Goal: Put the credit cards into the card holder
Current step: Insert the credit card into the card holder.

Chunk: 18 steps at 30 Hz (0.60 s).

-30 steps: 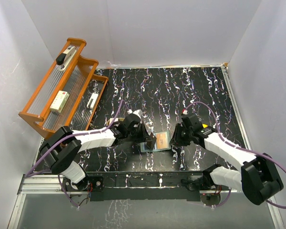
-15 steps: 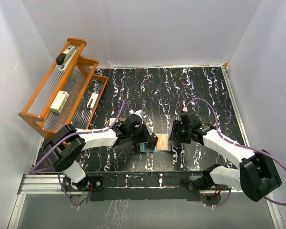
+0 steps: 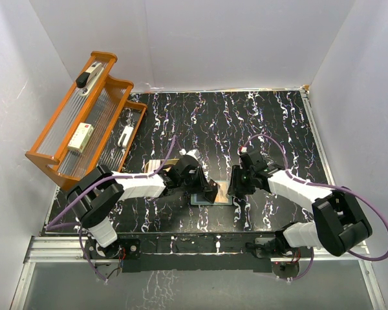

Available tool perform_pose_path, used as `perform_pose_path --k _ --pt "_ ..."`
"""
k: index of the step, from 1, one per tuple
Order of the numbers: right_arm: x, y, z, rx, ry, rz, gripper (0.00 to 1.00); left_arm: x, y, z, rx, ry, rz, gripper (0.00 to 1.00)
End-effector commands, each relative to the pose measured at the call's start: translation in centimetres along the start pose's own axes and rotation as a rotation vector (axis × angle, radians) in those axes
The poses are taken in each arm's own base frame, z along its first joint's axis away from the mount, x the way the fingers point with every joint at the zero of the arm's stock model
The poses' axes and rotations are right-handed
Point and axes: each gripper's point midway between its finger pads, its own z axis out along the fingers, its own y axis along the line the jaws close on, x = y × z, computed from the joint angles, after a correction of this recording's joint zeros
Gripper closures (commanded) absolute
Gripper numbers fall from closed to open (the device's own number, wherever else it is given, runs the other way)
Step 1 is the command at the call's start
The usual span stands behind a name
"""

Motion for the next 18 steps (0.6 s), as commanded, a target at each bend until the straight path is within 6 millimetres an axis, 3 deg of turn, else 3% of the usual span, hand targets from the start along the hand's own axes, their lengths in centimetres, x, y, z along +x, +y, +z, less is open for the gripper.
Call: perform_pose_path --k 1,10,15,18 --pt "-0.7 1.0 -0.1 -0.049 -0.04 -0.013 0.67 0.7 0.8 0.5 -0.083 0.021 0.039 0.92" --pt "0.2 0.6 -0.2 -0.054 -0.039 0.006 0.71 1.4 0.7 -0.3 -0.112 0.043 0.071 0.84" --pt "0.6 0.5 -0.4 -0.059 -0.043 0.011 0.72 1.4 0.5 0.0 -0.121 0.052 0.096 0.99" --pt "0.8 0.5 -0.2 -0.06 -0.037 0.015 0.72 1.3 0.7 0.3 -0.135 0.05 0.108 1.0"
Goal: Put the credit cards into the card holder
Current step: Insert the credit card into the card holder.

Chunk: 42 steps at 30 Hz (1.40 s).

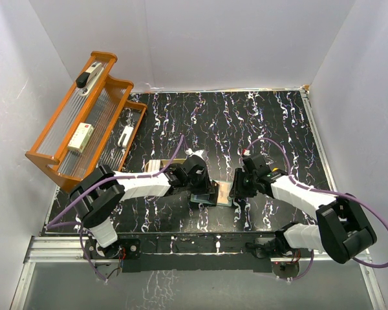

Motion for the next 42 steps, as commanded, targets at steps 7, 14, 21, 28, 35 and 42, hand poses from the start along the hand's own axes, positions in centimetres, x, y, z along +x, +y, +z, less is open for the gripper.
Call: perform_pose_path --k 7,14,21,28,35,42 --pt "0.4 -0.1 0.2 -0.004 -0.017 0.024 0.72 0.3 2.2 0.6 -0.111 0.001 0.036 1.0" --pt "0.7 -0.2 0.1 -0.012 -0.018 0.028 0.74 0.3 2.6 0.6 -0.113 -0.025 0.003 1.0" --pt "1.1 -0.4 0.3 -0.011 -0.021 0.04 0.74 0.1 2.9 0.7 -0.128 -0.033 0.01 1.0" --pt "1.2 -0.4 0.3 -0.009 -0.005 0.029 0.74 0.0 2.6 1.1 -0.111 -0.04 -0.004 1.0" --pt "1.1 0.0 0.0 -0.034 -0.023 0.044 0.74 0.3 2.7 1.8 -0.111 -0.034 -0.013 1.0" --pt "0.8 0.1 0.1 -0.031 -0.026 0.042 0.74 0.5 3.3 1.6 -0.154 -0.037 0.01 0.91"
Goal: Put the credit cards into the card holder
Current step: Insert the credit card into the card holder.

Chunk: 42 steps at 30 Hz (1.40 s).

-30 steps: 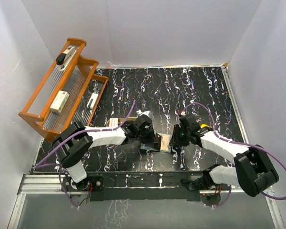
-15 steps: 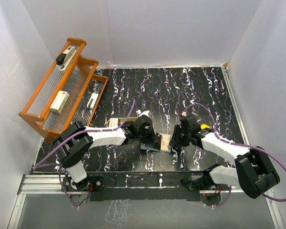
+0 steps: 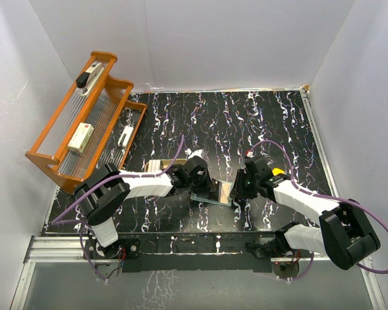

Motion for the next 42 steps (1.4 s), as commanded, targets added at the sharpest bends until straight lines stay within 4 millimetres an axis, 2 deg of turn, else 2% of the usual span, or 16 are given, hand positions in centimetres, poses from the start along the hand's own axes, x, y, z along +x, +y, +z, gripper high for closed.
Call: perform_pose_path --k 1,4,7,19,26,36,42 --pt "0.5 0.1 0.1 -0.007 0.013 -0.002 0.74 1.1 3.5 0.2 -0.154 0.008 0.051 0.86" --pt "0.3 0.2 0.0 -0.01 0.009 -0.002 0.74 0.6 3.6 -0.3 -0.179 -0.008 0.077 0.72" --pt "0.1 0.4 0.0 -0.009 0.005 -0.005 0.74 0.0 3.4 -0.7 -0.191 -0.022 0.106 0.63" --pt "-1.1 0.6 -0.5 0.007 -0.021 -0.027 0.74 -2.2 1.4 -2.6 -0.18 -0.082 0.142 0.5" --pt "-2.0 1.5 -1.1 -0.013 -0.038 -0.033 0.73 -2.9 0.8 -3.2 -0.167 -0.109 0.158 0.47" --pt "-2.0 2.6 -1.5 -0.024 -0.046 -0.06 0.55 -2.3 1.3 -2.4 -0.166 -0.089 0.167 0.46" --pt "-1.7 2.5 -0.8 -0.007 -0.033 -0.069 0.52 -1.7 1.0 -1.7 -0.135 -0.069 0.161 0.46"
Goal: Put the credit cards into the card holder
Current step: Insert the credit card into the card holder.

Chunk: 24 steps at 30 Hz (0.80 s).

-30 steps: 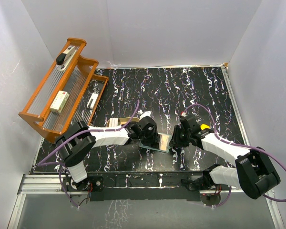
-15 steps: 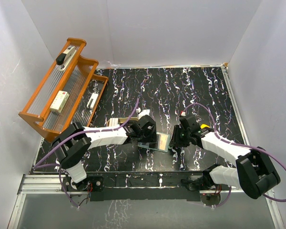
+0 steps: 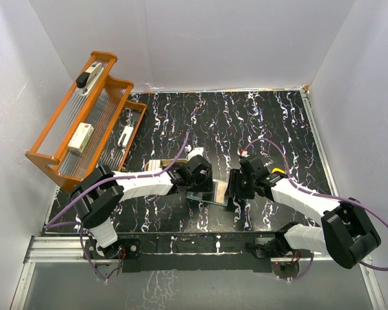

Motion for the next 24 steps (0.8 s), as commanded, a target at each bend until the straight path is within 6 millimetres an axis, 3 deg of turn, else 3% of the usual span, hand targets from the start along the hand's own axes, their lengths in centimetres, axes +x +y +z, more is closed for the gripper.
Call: perform_pose_path --k 1,11,24 --pt "-2.1 1.1 -0.1 -0.007 -0.058 -0.019 0.53 -0.5 -1.0 0.0 0.036 -0.013 0.002 0.46" --pt "-2.3 1.0 0.6 -0.002 -0.066 -0.03 0.62 -0.1 -1.3 0.9 0.043 0.012 0.007 0.47" --pt "-2.5 1.1 1.4 -0.016 -0.069 -0.044 0.69 -0.3 -3.5 0.9 0.142 0.013 -0.015 0.49"
